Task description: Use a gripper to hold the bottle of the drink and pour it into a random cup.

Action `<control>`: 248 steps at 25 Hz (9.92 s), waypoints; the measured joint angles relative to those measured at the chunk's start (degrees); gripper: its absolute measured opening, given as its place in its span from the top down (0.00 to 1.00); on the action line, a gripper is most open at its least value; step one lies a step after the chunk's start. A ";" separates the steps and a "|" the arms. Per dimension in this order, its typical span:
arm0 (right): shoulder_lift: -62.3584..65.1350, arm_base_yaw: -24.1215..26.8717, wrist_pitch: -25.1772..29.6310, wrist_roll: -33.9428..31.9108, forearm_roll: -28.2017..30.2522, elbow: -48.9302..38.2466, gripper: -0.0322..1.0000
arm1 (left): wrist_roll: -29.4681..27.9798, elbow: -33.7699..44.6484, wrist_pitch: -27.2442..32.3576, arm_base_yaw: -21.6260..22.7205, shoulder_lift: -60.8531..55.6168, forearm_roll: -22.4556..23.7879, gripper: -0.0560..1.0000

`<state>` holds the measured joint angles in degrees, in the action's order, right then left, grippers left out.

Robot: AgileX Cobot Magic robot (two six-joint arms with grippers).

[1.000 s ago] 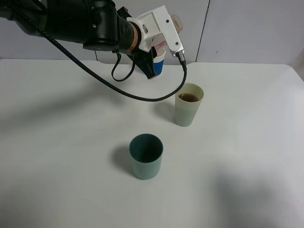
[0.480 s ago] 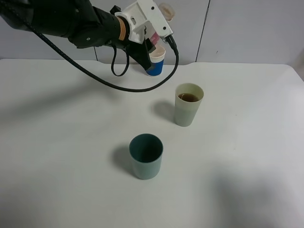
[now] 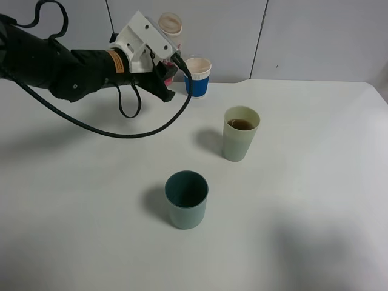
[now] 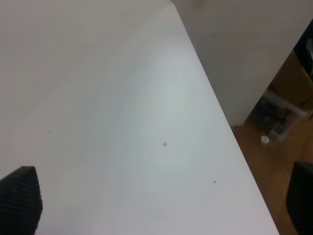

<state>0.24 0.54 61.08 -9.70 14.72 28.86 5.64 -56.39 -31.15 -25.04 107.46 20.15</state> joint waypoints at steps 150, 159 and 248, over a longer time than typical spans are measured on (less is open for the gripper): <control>0.00 0.00 0.00 0.00 0.00 0.00 0.00 | -13.25 24.44 -23.67 1.37 -24.29 -26.69 0.03; 0.00 0.00 0.00 0.00 0.00 0.00 0.00 | -8.42 28.59 -18.77 1.63 -36.32 -30.57 0.02; 0.00 0.00 0.00 0.00 0.00 0.00 0.00 | -8.42 27.47 91.30 23.74 -107.66 -21.24 0.14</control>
<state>0.24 0.54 61.08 -9.70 14.72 28.86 -2.79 -28.93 60.15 -1.30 -0.19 -1.09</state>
